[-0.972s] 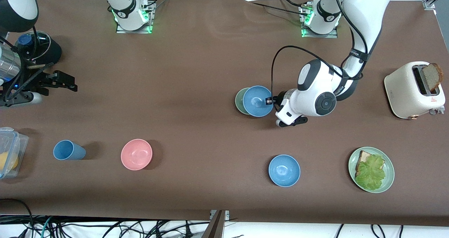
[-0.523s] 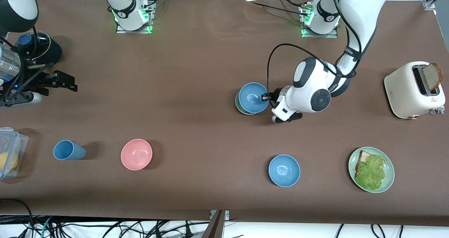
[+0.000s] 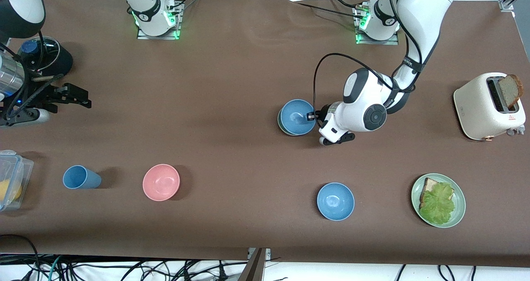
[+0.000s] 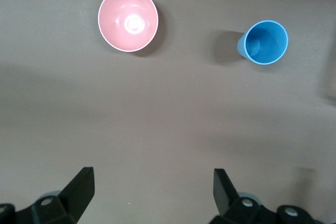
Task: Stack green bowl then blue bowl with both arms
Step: 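Carry the blue bowl over the green bowl and lower it inside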
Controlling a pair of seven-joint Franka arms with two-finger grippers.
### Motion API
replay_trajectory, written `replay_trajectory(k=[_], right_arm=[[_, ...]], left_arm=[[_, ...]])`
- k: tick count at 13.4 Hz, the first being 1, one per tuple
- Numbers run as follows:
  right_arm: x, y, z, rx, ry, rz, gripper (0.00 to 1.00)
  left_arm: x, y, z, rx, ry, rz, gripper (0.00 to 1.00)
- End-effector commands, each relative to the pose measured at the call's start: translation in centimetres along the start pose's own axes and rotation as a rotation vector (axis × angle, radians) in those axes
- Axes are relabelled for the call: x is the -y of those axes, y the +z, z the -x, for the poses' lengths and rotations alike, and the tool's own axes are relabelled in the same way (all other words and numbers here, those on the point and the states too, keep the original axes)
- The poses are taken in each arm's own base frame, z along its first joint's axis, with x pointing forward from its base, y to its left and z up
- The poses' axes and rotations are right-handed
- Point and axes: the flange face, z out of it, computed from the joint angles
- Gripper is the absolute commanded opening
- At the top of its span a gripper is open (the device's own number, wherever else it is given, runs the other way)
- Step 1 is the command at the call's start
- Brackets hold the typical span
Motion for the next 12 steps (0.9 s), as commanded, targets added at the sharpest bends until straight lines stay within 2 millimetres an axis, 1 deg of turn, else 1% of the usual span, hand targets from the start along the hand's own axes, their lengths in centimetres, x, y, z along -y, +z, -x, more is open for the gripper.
replay_trajectory(k=[1, 2, 3, 5, 6, 7, 8, 9, 11, 12], right_arm=[[-0.4, -0.5, -0.2, -0.006, -0.011, 0.002, 1.00], [-0.4, -0.5, -0.2, -0.006, -0.011, 0.002, 1.00], [-0.4, -0.5, -0.2, -0.006, -0.011, 0.004, 1.00], [-0.4, -0.5, -0.2, -0.006, -0.011, 0.004, 1.00], [-0.3, -0.5, -0.2, -0.006, -0.012, 0.004, 1.00], [-0.3, -0.5, -0.2, -0.006, -0.012, 0.004, 1.00], [-0.4, -0.5, -0.2, -0.006, -0.011, 0.004, 1.00], [-0.4, -0.5, -0.2, -0.006, -0.011, 0.004, 1.00], [-0.3, -0.5, -0.2, -0.005, -0.013, 0.007, 1.00], [0.1, -0.6, -0.3, -0.008, -0.019, 0.008, 1.00]], left_arm=[[-1.2, 0.6, 1.0, 0.003, 0.009, 0.018, 0.40], [-1.7, 0.9, 1.4, 0.006, 0.017, 0.013, 0.92], [-2.1, 1.0, 1.9, 0.010, 0.023, 0.005, 1.00], [-2.1, 0.1, 2.1, 0.014, 0.015, 0.001, 1.00], [-2.0, -1.0, 2.2, 0.009, 0.016, -0.002, 1.00], [-1.8, -3.0, 2.3, -0.020, 0.018, 0.004, 1.00], [-1.4, -5.0, 2.0, -0.053, 0.011, 0.017, 1.00], [-1.5, -6.9, 2.2, -0.087, 0.018, 0.019, 1.00], [-0.1, -10.9, 2.5, -0.154, 0.037, -0.050, 1.00], [0.3, -13.9, 2.7, -0.184, 0.028, -0.067, 1.00]])
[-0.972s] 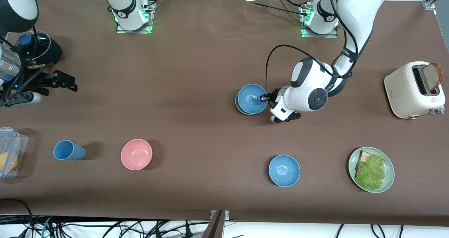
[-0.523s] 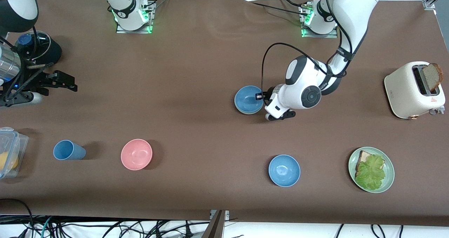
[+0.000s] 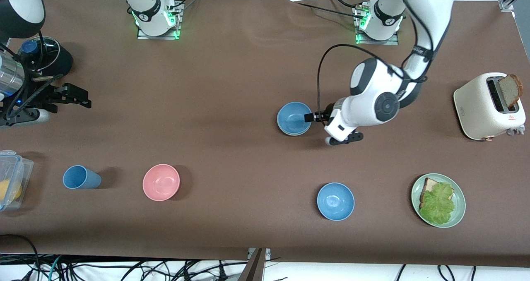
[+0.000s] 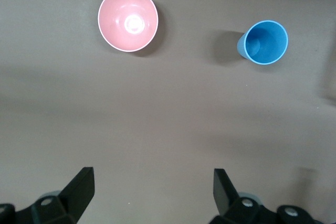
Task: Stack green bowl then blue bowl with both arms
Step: 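Open the left gripper and withdraw it from the stacked bowls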
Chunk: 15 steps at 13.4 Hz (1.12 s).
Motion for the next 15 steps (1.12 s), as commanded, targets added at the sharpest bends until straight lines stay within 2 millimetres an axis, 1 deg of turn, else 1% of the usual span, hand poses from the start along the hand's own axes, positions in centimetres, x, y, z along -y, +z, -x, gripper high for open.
replay_trajectory(k=[1, 2, 3, 4, 5, 6, 8, 9, 10, 11, 12, 13, 14, 15], right_arm=[[1.1, -0.5, -0.4, -0.008, -0.033, 0.010, 1.00], [1.9, -0.6, -0.4, -0.008, -0.040, 0.018, 1.00], [2.1, -0.5, -0.5, -0.006, -0.043, 0.030, 1.00], [2.4, -0.5, -0.5, -0.003, -0.048, 0.036, 1.00], [2.3, -0.2, -0.4, 0.003, -0.046, 0.035, 1.00], [2.2, 0.0, -0.1, 0.008, -0.044, 0.032, 1.00], [2.0, 0.6, 0.3, 0.023, -0.040, 0.029, 1.00], [1.7, 0.8, 0.5, 0.029, -0.033, 0.024, 1.00], [1.7, 0.8, 0.7, 0.029, -0.033, 0.023, 1.00], [1.7, 1.0, 0.9, 0.035, -0.032, 0.021, 1.00], [1.7, 1.0, 1.0, 0.032, -0.032, 0.020, 1.00], [1.6, 1.1, 1.1, 0.035, -0.034, 0.020, 1.00], [1.6, 0.9, 1.2, 0.029, -0.036, 0.021, 1.00], [1.6, 1.1, 1.5, 0.029, -0.035, 0.021, 1.00]], left_arm=[[1.9, -7.5, -0.2, -0.044, -0.022, -0.056, 1.00], [2.4, -11.1, -1.0, -0.061, -0.029, -0.061, 1.00], [2.9, -13.9, -1.4, -0.073, -0.028, -0.095, 1.00], [3.2, -15.7, -1.1, -0.094, -0.022, -0.149, 1.00], [4.6, -17.7, -1.5, -0.120, -0.044, -0.158, 1.00], [6.0, -19.2, -1.9, -0.138, -0.058, -0.147, 1.00], [6.1, -21.6, -1.9, -0.169, -0.041, -0.161, 1.00], [6.7, -23.4, -1.4, -0.171, 0.001, -0.189, 1.00], [5.9, -24.9, -0.8, -0.188, 0.081, -0.215, 1.00], [5.4, -25.7, -0.4, -0.220, 0.109, -0.273, 1.00], [5.8, -26.3, -0.4, -0.238, 0.113, -0.300, 1.00], [6.3, -26.8, -0.5, -0.246, 0.097, -0.298, 1.00], [6.5, -27.9, -0.5, -0.269, 0.087, -0.293, 1.00], [6.2, -28.9, -0.3, -0.291, 0.091, -0.291, 1.00]])
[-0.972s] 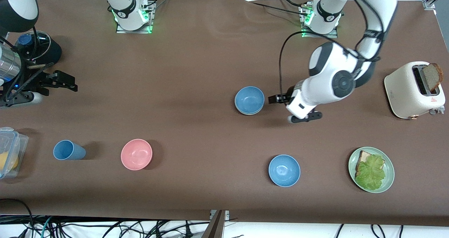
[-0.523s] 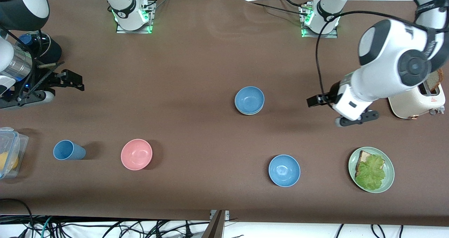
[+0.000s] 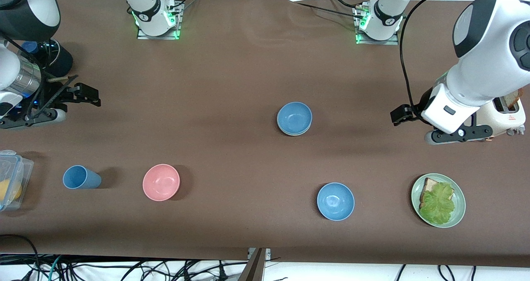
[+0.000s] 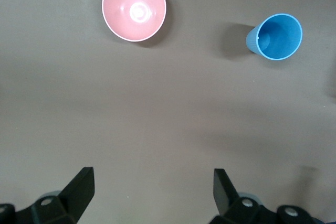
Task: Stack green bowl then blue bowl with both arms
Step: 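Open the left gripper and withdraw it from the stacked bowls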
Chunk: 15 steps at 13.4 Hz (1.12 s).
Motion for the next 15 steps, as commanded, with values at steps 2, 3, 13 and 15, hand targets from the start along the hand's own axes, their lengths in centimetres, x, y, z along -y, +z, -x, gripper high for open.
replay_trajectory(k=[2, 3, 13, 15], right_arm=[[-0.1, -0.2, 1.8, -0.027, -0.012, 0.006, 1.00], [-0.1, -0.4, 1.7, -0.035, -0.014, 0.007, 1.00], [-0.2, -0.6, 1.3, -0.048, -0.008, 0.005, 1.00], [-0.2, -0.5, 1.2, -0.046, -0.008, 0.005, 1.00]], left_arm=[[1.9, -5.9, 2.2, -0.077, 0.021, 0.049, 1.00], [2.1, -6.6, 3.6, -0.064, 0.078, 0.082, 1.00], [10.1, -4.8, 6.0, -0.082, 0.199, -0.045, 1.00], [10.6, -4.5, 5.9, -0.072, 0.188, -0.041, 1.00]])
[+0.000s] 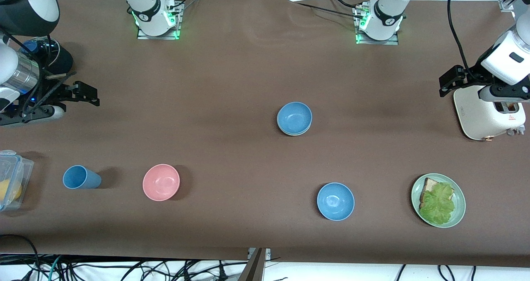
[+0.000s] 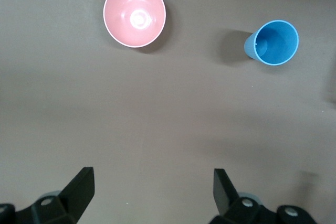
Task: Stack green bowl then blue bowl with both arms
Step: 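Open the left gripper and withdraw it from the stacked bowls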
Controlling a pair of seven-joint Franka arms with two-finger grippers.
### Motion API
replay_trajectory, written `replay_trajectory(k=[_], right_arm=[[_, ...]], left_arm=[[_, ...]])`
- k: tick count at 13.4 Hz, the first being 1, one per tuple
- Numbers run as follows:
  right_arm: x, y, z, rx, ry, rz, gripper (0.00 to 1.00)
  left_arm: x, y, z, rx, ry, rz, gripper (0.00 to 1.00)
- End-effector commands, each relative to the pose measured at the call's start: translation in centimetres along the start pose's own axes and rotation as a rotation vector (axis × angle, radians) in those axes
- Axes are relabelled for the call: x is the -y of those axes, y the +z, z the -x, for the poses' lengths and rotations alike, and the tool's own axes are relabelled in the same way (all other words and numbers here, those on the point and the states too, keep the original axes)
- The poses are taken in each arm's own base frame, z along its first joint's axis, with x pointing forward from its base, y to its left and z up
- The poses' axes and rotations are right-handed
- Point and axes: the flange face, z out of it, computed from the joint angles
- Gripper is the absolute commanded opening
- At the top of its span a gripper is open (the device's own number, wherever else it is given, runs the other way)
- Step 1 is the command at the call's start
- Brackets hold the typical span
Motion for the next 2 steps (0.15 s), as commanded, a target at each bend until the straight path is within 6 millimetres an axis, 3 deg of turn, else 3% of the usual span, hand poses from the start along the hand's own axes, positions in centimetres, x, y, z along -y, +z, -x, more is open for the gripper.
replay_trajectory(k=[1, 2], right_arm=[[-0.11, -0.39, 0.75, -0.013, -0.008, 0.005, 1.00], [-0.11, -0.39, 0.75, -0.013, -0.008, 0.005, 1.00]], left_arm=[[0.92, 0.14, 0.65, -0.006, 0.011, -0.012, 1.00], [0.99, 0.07, 0.64, -0.008, 0.010, -0.010, 1.00]])
